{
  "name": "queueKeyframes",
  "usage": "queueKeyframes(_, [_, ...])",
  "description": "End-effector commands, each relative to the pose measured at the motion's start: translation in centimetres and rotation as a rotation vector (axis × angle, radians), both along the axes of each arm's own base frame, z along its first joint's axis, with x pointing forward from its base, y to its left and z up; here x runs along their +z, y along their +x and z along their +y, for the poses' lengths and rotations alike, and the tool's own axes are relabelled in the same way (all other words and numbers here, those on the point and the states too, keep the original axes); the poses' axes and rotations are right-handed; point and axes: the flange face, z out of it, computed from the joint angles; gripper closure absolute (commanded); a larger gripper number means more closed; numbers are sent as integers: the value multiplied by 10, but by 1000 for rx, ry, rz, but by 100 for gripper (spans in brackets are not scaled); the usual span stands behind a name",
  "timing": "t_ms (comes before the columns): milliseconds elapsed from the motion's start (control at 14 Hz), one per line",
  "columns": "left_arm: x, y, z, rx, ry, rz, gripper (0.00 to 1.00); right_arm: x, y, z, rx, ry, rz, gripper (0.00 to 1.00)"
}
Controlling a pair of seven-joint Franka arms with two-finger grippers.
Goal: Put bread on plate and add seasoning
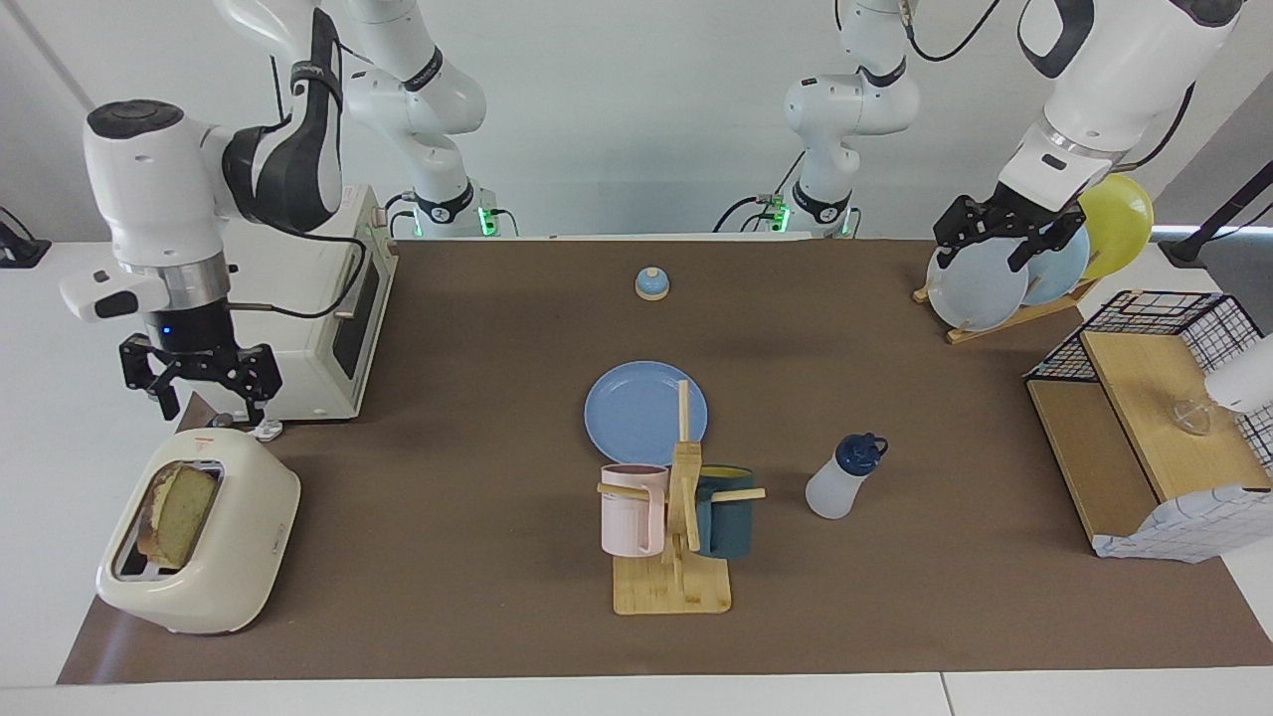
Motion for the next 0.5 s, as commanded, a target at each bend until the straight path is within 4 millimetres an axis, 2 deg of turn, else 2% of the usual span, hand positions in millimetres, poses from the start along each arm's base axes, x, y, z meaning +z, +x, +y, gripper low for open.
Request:
queueKeyframes(0, [-2, -6, -7, 2, -12, -54, 0, 0, -1, -17, 23, -51, -4, 1])
queueKeyframes(142, [-16, -12, -19, -21, -14, -72, 0, -6, -1, -33, 48, -72, 9, 1])
queueKeyframes(427, [-50, -32, -37, 30, -31, -190, 0, -20, 11, -38, 68, -86, -40, 4])
